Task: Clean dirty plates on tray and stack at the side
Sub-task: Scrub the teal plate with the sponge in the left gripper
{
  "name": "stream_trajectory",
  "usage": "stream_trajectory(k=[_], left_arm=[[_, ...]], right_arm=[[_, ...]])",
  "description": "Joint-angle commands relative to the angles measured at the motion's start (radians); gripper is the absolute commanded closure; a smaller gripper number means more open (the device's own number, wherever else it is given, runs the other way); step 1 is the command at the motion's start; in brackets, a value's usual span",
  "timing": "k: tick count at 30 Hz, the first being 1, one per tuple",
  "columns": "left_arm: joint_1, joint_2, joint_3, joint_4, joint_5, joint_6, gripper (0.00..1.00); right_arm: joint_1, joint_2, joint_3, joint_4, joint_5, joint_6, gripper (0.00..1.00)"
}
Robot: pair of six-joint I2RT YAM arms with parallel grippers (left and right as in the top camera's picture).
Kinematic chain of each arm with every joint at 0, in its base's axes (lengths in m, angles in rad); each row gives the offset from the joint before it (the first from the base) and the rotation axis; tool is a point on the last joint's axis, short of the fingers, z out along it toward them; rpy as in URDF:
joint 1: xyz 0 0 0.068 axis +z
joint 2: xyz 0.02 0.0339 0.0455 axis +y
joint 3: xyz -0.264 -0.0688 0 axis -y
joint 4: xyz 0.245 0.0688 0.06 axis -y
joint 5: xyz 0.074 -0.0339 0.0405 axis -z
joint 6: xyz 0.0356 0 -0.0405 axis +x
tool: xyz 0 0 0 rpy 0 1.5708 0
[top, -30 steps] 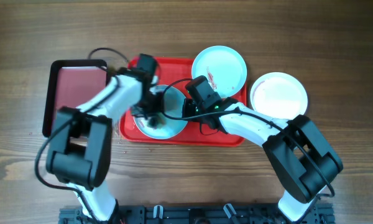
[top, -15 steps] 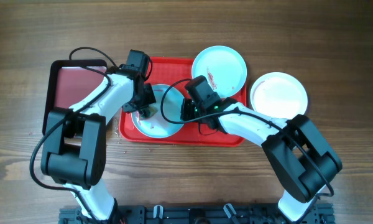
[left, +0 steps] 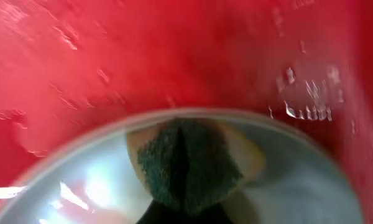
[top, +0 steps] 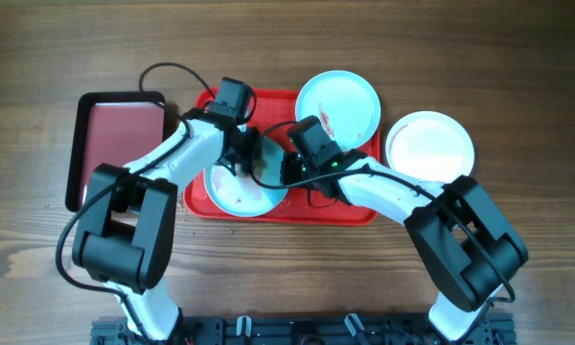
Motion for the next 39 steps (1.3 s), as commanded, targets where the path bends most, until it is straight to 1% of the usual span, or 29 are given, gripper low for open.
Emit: stream_trajectory(k=[1,3,4,6,8,10,11,12,14,17,20,21,23,24,25,28,29,30,31,33,34,35,37,38,39], left_arm=[[0.029,0.063,-0.039,-0.006,-0.145,-0.167,0.96],[0.031,0.063,-0.039,-0.164,-0.145,-0.298,0.96],[0.031,0.063,-0.039,-0.246,-0.144,-0.329,0.96],[0.031,0.063,-0.039,-0.381,-0.142,-0.331,0.96],[0.031,0.063,-0.039,-0.463,-0.136,-0.316,0.96],[0.027,0.063,-0.039,-0.447,-0.027,-0.160,0.96],[0.016,0.063,-0.040,-0.428,0.007,-0.092,0.96],[-0.010,0.063,-0.043,-0.397,0.010,-0.045,0.96],[-0.058,0.063,-0.054,-0.321,0.022,-0.005,0.96],[-0.149,0.063,-0.055,-0.213,0.032,0.097,0.96],[-0.185,0.063,-0.055,-0.180,0.027,0.106,0.96],[-0.182,0.063,-0.055,-0.181,0.012,0.080,0.96],[-0.157,0.063,-0.055,-0.183,-0.080,-0.014,0.96],[-0.138,0.063,-0.055,-0.173,-0.132,-0.044,0.96],[-0.109,0.063,-0.055,-0.142,-0.169,-0.048,0.96],[-0.044,0.063,-0.055,-0.001,-0.191,-0.047,0.96],[-0.027,0.063,-0.055,0.027,-0.185,-0.049,0.96],[-0.015,0.063,-0.055,0.017,-0.176,-0.076,0.96],[-0.008,0.063,-0.055,-0.006,-0.166,-0.098,0.96],[0.017,0.063,-0.055,-0.140,-0.159,-0.254,0.96],[0.034,0.063,-0.055,-0.234,-0.146,-0.378,0.96],[0.044,0.063,-0.055,-0.302,-0.110,-0.441,0.96],[0.047,0.063,-0.055,-0.394,-0.018,-0.462,0.96],[0.043,0.063,-0.055,-0.402,0.013,-0.457,0.96],[0.043,0.063,-0.055,-0.386,0.053,-0.404,0.96]], right_arm=[[-0.008,0.021,0.010,-0.005,0.003,0.003,0.96],[-0.008,0.021,0.010,-0.004,0.003,0.004,0.96],[-0.008,0.021,0.010,-0.004,0.003,0.003,0.96],[-0.008,0.021,0.010,-0.004,0.003,0.003,0.96],[-0.008,0.021,0.010,-0.004,0.003,0.004,0.96],[-0.008,0.021,0.010,-0.003,0.003,0.003,0.96],[-0.008,0.021,0.010,-0.003,0.003,0.003,0.96],[-0.008,0.021,0.010,-0.004,0.003,0.003,0.96],[-0.008,0.021,0.010,-0.003,0.003,0.003,0.96],[-0.008,0.021,0.010,-0.004,0.003,0.003,0.96],[-0.008,0.021,0.010,-0.004,0.003,-0.001,0.96],[-0.008,0.021,0.010,-0.004,0.003,0.000,0.96],[-0.008,0.021,0.010,-0.004,0.003,0.000,0.96],[-0.008,0.021,0.010,-0.004,0.003,0.000,0.96],[-0.008,0.021,0.010,-0.004,0.003,0.000,0.96],[-0.008,0.021,0.010,-0.004,0.003,0.000,0.96],[-0.008,0.021,0.010,-0.004,0.003,0.000,0.96],[-0.008,0.021,0.010,-0.004,0.003,-0.001,0.96],[-0.008,0.021,0.010,-0.004,0.003,-0.001,0.96],[-0.008,0.021,0.010,-0.002,0.003,-0.003,0.96],[-0.008,0.021,0.010,-0.001,0.003,-0.004,0.96],[-0.008,0.021,0.010,-0.001,0.003,-0.003,0.96],[-0.008,0.021,0.010,-0.001,-0.001,-0.003,0.96],[-0.008,0.021,0.010,-0.001,0.000,-0.004,0.96],[-0.008,0.021,0.010,-0.001,-0.001,-0.004,0.96]])
